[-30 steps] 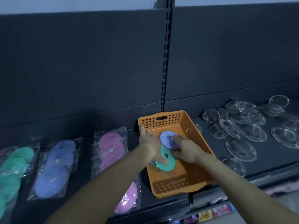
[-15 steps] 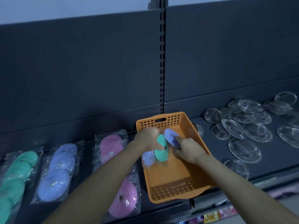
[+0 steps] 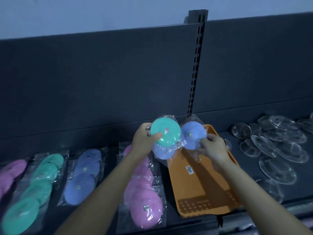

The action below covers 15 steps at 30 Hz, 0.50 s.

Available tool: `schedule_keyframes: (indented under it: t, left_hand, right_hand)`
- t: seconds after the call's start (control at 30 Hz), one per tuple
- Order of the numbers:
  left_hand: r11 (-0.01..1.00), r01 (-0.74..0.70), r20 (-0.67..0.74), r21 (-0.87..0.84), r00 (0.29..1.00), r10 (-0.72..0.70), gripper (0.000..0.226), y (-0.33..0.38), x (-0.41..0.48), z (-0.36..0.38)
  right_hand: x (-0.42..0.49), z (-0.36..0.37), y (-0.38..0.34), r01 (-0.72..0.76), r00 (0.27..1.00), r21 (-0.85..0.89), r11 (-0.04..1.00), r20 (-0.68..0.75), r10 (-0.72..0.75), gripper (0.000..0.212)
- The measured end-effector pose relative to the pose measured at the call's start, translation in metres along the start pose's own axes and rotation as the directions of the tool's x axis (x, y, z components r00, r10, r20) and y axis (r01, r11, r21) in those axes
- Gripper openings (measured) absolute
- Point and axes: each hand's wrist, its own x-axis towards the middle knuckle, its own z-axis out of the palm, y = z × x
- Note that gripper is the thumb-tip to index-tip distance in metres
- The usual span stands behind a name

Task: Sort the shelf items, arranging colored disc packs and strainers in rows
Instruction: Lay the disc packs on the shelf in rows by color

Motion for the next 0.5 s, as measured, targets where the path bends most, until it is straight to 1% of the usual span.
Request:
schedule_keyframes:
  t: [0.1, 0.17, 0.3, 0.4, 0.5]
  left_hand:
    - [0.994, 0.016, -0.019, -0.107, 1.000, -0.018, 0.026, -0.008, -0.008, -0.028]
    - [0.983, 0.034, -0.025, -0.179, 0.999, -0.040, 0.027, -0.017, -0.013, -0.046]
    - [0.937, 0.122, -0.046, -0.328, 0.988, -0.144, 0.029, -0.034, -0.027, -0.078]
    - [0.883, 0.168, -0.039, -0.439, 0.978, -0.205, 0.033, -0.048, -0.037, -0.100]
    - [0.806, 0.160, -0.022, -0.569, 0.978, -0.209, 0.031, -0.060, -0.046, -0.122]
  right_hand:
    - [-0.015, 0.013, -0.012, 0.000, 0.998, 0.107, 0.994, 0.067, -0.007, 0.013]
    - [-0.027, 0.026, -0.017, -0.004, 0.995, 0.147, 0.989, 0.104, -0.011, 0.015]
    - [-0.050, 0.057, -0.023, -0.007, 0.992, 0.190, 0.982, 0.124, -0.017, 0.017]
    - [-0.068, 0.083, -0.026, -0.022, 0.990, 0.224, 0.974, 0.139, -0.010, 0.019]
    - [-0.084, 0.107, -0.025, -0.055, 0.978, 0.248, 0.967, 0.207, 0.002, 0.019]
